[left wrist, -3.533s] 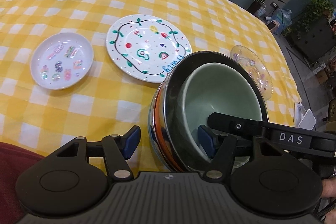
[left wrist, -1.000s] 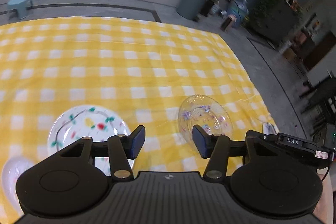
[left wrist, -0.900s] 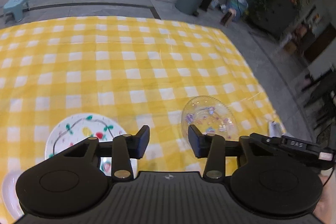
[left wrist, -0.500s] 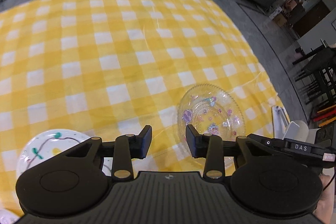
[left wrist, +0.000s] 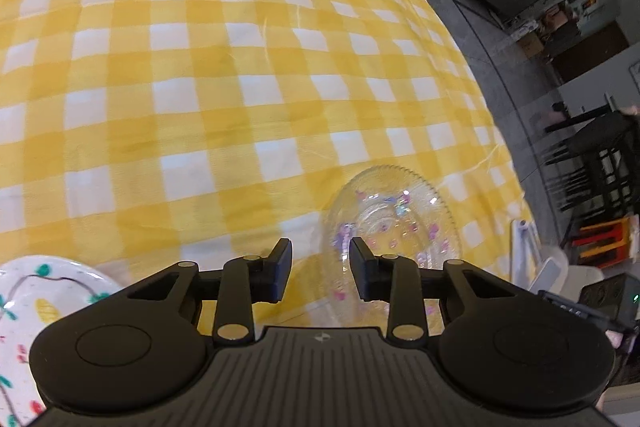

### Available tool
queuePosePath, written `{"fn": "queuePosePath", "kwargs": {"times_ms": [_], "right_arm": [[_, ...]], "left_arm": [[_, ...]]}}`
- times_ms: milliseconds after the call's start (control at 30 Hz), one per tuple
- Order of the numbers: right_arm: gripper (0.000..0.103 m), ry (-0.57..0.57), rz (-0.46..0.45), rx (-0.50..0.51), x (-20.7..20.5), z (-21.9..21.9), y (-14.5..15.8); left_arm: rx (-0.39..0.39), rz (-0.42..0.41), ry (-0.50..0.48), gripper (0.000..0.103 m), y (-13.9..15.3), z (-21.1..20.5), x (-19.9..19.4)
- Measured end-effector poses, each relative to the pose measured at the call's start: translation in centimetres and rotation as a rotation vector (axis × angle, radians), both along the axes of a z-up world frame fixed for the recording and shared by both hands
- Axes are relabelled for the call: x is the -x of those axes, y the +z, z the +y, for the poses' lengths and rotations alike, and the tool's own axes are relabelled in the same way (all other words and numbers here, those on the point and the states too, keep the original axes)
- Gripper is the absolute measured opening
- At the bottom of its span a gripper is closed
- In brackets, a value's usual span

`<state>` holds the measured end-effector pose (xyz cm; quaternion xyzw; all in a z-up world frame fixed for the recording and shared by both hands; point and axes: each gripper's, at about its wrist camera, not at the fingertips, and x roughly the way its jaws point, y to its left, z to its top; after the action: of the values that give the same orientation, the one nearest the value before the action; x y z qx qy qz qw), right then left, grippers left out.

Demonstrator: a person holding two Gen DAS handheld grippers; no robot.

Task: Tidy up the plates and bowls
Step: 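Close the left tool on the glass plate rim while the right tool grips its other side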

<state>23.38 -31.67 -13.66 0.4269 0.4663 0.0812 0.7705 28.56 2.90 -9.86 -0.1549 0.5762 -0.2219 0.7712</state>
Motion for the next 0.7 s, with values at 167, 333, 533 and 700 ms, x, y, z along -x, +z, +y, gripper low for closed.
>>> {"fn": "queuePosePath", "kwargs": {"times_ms": [167,333,533,700], "right_arm": [[0.038,-0.012,-0.045,0.028,-0.2,0.1,0.1],[0.038,-0.005,-0.084,0.057,-0.5,0.5,0.1],[0.021,0.005,-0.088,0.094,-0.6,0.6,-0.1],[0.016,0.017,-0.083,0.124,-0.6,0.8,0.0]], "left_arm": [[0.023,0.032,-0.01,0.023,-0.9,-1.1,-0.7],[0.01,0.045,-0.005,0.019,-1.7,-1.7,-1.1],[0.067,0.106,0.046,0.01,-2.4,-0.3,-1.5],[0.034,0.104,0.046,0.01,-2.1,-0.9,-1.1]]}}
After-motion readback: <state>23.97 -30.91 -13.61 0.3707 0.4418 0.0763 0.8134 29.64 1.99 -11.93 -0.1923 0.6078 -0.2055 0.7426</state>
